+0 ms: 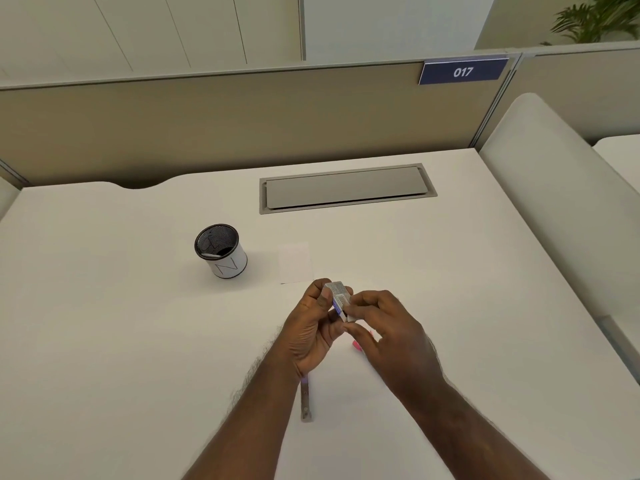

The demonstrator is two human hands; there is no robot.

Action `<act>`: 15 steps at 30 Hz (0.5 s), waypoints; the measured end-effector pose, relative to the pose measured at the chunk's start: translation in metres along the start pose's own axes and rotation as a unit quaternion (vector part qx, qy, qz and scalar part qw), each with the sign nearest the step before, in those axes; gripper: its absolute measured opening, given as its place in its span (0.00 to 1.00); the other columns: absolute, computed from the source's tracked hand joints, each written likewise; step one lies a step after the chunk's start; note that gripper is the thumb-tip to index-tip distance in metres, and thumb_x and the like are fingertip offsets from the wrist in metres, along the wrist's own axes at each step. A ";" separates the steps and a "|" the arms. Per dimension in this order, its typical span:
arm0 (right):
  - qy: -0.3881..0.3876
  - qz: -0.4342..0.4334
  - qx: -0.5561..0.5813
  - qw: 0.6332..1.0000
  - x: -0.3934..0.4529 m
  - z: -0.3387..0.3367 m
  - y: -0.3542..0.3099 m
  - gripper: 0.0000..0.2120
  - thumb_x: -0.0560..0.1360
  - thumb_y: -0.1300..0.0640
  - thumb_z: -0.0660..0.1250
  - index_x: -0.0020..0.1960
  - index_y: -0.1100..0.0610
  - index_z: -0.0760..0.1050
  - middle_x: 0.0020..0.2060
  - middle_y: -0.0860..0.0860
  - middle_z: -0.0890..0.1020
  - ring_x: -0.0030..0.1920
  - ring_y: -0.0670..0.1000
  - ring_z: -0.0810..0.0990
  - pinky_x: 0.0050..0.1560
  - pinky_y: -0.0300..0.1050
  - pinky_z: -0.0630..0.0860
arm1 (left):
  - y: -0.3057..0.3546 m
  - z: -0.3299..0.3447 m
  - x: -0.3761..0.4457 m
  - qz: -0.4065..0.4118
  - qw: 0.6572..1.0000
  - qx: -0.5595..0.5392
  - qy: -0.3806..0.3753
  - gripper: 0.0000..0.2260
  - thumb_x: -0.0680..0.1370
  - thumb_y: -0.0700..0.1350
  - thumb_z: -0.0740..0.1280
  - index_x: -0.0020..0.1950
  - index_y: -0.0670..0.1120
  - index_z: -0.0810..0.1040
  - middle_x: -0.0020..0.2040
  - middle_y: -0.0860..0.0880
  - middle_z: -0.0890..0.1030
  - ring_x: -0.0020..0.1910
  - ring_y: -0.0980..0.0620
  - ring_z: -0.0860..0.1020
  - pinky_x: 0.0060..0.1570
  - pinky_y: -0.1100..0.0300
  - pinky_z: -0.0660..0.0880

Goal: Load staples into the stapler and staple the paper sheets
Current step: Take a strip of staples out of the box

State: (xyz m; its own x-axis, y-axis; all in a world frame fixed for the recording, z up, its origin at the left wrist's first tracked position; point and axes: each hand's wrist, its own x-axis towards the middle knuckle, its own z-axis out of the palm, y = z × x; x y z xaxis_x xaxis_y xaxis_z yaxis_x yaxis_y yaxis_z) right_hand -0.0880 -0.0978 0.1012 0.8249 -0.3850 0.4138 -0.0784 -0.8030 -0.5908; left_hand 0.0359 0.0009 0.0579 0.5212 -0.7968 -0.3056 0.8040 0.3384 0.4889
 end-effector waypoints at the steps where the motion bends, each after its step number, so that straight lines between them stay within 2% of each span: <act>1: 0.001 -0.002 -0.003 1.000 -0.001 -0.001 -0.002 0.09 0.74 0.52 0.70 0.52 0.54 0.83 0.51 0.48 0.81 0.52 0.45 0.80 0.44 0.38 0.80 | 0.000 0.001 0.000 0.003 1.000 -0.004 0.003 0.06 0.77 0.44 0.65 0.50 0.44 0.79 0.49 0.40 0.82 0.42 0.46 0.83 0.32 0.59 0.81; 5: -0.011 0.005 0.003 1.000 -0.003 -0.005 -0.006 0.11 0.75 0.46 0.68 0.52 0.51 0.81 0.50 0.47 0.80 0.52 0.44 0.79 0.43 0.35 0.78 | 0.002 0.003 -0.002 0.026 0.999 -0.015 0.017 0.07 0.77 0.44 0.64 0.47 0.45 0.81 0.48 0.41 0.84 0.46 0.43 0.84 0.37 0.55 0.83; 7: -0.014 0.021 0.018 1.000 -0.003 -0.007 -0.008 0.11 0.76 0.44 0.66 0.49 0.50 0.81 0.46 0.45 0.80 0.48 0.43 0.78 0.41 0.36 0.77 | 0.004 0.004 -0.003 0.028 0.999 -0.014 0.010 0.07 0.77 0.45 0.63 0.48 0.44 0.81 0.49 0.40 0.84 0.47 0.40 0.84 0.37 0.55 0.83; 11: -0.008 0.108 0.074 0.991 0.002 -0.007 -0.008 0.08 0.77 0.49 0.66 0.44 0.50 0.81 0.39 0.41 0.81 0.42 0.41 0.79 0.40 0.39 0.77 | 0.003 0.004 -0.005 0.024 1.000 -0.014 0.014 0.08 0.76 0.45 0.64 0.46 0.44 0.82 0.49 0.40 0.84 0.49 0.39 0.84 0.36 0.55 0.83; 15: -0.034 0.154 0.082 0.984 0.008 -0.006 -0.006 0.04 0.75 0.56 0.70 0.48 0.52 0.83 0.42 0.44 0.83 0.43 0.42 0.81 0.45 0.40 0.80 | 0.003 0.002 -0.006 0.017 1.000 -0.010 0.015 0.09 0.76 0.44 0.63 0.46 0.43 0.82 0.49 0.40 0.83 0.45 0.44 0.85 0.32 0.59 0.82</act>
State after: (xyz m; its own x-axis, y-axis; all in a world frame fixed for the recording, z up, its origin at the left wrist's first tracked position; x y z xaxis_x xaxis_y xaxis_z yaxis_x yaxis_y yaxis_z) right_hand -0.0841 -0.0988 0.1119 0.8122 -0.5630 0.1525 -0.2450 -0.5665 -0.7868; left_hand 0.0341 0.0055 0.0628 0.5569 -0.7692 -0.3134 0.7910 0.3761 0.4825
